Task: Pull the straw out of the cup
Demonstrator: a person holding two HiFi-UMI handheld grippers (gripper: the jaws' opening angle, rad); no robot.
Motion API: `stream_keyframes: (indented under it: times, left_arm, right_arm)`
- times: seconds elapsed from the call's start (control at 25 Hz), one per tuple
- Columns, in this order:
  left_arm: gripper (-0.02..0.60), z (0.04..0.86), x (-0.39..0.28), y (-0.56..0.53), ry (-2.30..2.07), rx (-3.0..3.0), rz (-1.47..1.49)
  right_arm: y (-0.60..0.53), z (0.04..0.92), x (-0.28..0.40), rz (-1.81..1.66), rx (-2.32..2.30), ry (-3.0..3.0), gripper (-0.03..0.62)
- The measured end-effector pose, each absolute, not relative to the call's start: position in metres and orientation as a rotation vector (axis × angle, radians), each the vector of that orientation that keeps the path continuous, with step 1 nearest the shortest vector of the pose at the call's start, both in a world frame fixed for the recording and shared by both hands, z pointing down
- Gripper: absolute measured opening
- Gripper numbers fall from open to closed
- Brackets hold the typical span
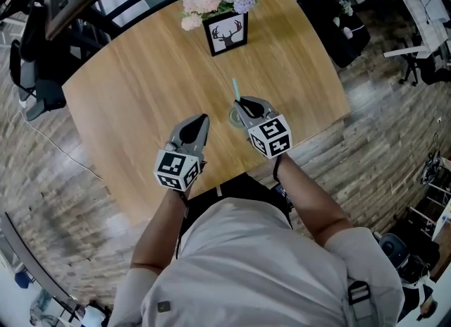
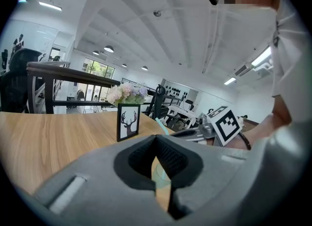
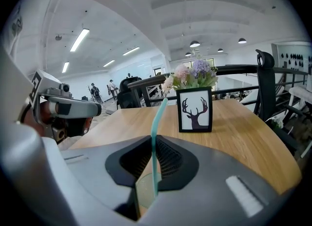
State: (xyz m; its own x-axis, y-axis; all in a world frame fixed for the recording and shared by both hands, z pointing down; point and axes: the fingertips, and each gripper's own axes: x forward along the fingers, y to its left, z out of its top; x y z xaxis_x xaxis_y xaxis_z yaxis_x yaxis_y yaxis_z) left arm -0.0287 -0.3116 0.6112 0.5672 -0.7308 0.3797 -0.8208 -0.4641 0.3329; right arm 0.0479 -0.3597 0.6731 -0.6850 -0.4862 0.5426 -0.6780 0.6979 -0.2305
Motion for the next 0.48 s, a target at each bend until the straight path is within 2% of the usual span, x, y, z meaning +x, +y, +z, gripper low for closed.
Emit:
stream_keyframes:
  times: [0.48]
  left_arm:
    - [0.005, 0.557, -0.049, -0.27, -1.204, 2.455, 0.218]
  right_arm:
    - [-0.326, 0.594, 0.055, 0.481, 1.127, -2.513, 0.037]
